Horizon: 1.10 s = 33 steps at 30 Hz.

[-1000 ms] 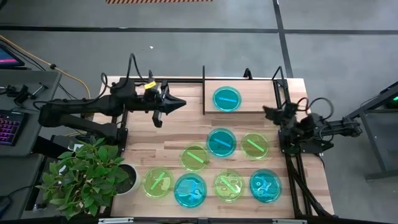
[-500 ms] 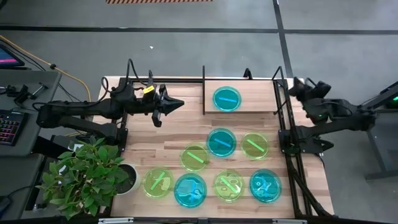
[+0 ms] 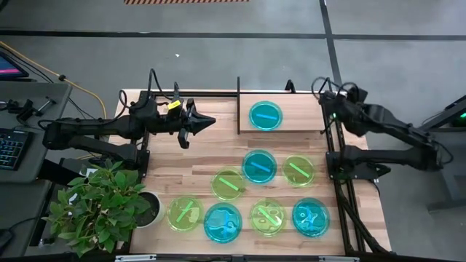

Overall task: Place and stack plates onto a shelf
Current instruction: Adjust the shelf

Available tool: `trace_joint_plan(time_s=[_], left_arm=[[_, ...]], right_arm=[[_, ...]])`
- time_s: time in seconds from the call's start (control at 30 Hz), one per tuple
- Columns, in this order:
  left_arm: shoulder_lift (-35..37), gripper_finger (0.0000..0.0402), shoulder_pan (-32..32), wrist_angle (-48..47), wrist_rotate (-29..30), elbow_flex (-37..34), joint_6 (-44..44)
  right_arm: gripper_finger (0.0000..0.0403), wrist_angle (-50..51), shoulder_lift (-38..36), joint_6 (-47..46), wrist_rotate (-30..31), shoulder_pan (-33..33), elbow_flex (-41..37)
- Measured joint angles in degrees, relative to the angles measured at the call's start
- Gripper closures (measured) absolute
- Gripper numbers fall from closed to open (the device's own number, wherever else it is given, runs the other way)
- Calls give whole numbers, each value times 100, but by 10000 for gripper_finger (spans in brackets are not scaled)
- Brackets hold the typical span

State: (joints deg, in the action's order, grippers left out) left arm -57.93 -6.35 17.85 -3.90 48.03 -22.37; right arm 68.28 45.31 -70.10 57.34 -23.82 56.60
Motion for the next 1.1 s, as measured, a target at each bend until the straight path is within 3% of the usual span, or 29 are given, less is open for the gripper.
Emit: trace_joint_plan(time_s=[0.2,0.43,0.77,1.1], left_arm=[[0,401,0,-1,0,0,0],[0,401,0,-1,0,0,61],[0,401,0,-1,120,0,52],[0,401,0,-1,227,0,44]], right_arm=[[403,1019,574,893,-780,-1665,428],[403,863,993,2451,-2430,-2836,110],[403,687,1164,3005,-3261,-3017,-92],[403,239,1162,2890,-3942,-3015,-92]])
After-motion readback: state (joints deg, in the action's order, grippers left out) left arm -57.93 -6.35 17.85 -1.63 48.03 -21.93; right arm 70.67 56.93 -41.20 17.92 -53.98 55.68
